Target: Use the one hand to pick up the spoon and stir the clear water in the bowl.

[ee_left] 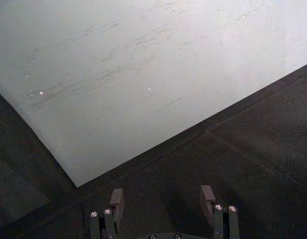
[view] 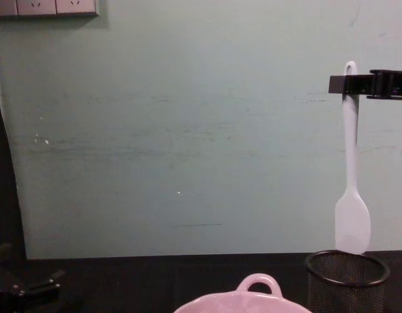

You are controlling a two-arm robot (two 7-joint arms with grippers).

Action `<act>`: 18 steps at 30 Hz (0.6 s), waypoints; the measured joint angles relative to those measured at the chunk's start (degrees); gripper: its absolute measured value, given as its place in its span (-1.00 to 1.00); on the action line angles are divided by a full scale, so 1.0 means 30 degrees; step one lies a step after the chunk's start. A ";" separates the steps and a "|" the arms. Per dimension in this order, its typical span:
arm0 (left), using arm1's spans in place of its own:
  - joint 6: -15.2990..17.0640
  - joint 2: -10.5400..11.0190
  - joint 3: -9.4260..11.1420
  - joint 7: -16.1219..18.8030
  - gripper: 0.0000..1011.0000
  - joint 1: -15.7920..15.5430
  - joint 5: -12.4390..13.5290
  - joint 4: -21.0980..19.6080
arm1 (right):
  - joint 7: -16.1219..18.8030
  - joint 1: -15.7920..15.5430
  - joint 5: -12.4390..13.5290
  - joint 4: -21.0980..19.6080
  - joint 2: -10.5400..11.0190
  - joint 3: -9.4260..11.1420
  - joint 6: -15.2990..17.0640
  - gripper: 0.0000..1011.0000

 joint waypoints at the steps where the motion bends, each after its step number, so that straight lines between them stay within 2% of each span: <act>1: 0.0000 0.0000 0.0000 0.0000 1.00 0.0000 0.0000 0.0000 | 0.0001 0.0000 0.0000 0.0001 0.0000 -0.0001 0.0000 -0.77; 18: 0.0000 0.0000 0.0000 -0.0001 1.00 0.0000 0.0000 0.0000 | 0.0021 -0.0012 0.0013 0.0025 -0.0001 -0.0023 -0.0007 -0.77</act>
